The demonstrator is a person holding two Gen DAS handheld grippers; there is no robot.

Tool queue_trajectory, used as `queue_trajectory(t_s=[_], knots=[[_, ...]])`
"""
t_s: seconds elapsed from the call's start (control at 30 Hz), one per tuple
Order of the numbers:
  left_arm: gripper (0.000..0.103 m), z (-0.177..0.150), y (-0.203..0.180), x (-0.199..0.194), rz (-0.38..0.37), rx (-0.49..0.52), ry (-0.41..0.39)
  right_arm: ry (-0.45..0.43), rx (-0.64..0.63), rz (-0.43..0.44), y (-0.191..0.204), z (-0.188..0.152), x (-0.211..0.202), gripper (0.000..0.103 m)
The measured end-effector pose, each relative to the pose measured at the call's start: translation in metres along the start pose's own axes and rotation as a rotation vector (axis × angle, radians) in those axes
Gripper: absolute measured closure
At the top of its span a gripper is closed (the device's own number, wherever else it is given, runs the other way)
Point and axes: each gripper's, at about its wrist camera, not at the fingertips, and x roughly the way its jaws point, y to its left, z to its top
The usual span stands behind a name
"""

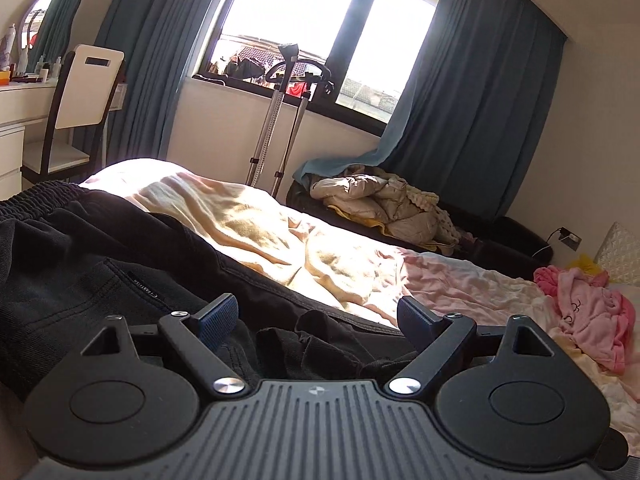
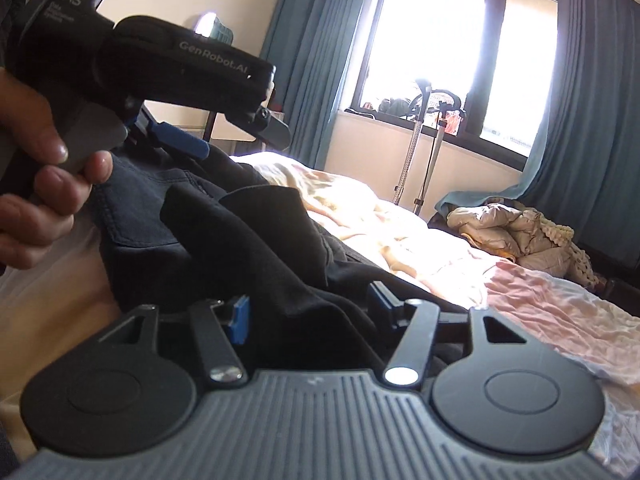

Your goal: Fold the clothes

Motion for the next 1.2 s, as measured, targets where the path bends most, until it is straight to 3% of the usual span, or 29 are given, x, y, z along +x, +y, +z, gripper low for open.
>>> queue_trajectory(t_s=[0.07,0.2,0.33,0.43,0.53,0.8,1.2], knots=[[0.015,-0.006,-0.009,0.002,-0.005,0.037,0.011,-0.011,0.045,-0.011,-0.020,-0.006,-0.020,0.043],[0.016,-0.021,-0.024,0.011,0.006,0.126,0.046,-0.031,0.290,-0.112,-0.056,-0.028,-0.050,0.043],[0.027,-0.034,-0.030,0.023,-0.002,0.144,0.109,0.018,0.451,-0.260,-0.089,-0.045,-0.043,0.043],[0.035,-0.042,-0.032,0.030,0.010,0.156,0.153,0.023,0.536,-0.300,-0.098,-0.068,-0.041,0.043],[0.041,-0.048,-0.032,0.037,0.039,0.175,0.179,0.123,0.620,-0.307,-0.107,-0.095,-0.020,0.044],[0.042,-0.058,-0.026,0.054,0.111,0.164,0.235,0.118,0.679,-0.271,-0.117,-0.111,-0.006,0.039],[0.041,-0.057,-0.039,0.046,0.139,0.200,0.195,0.118,0.694,-0.273,-0.113,-0.109,-0.007,0.039]])
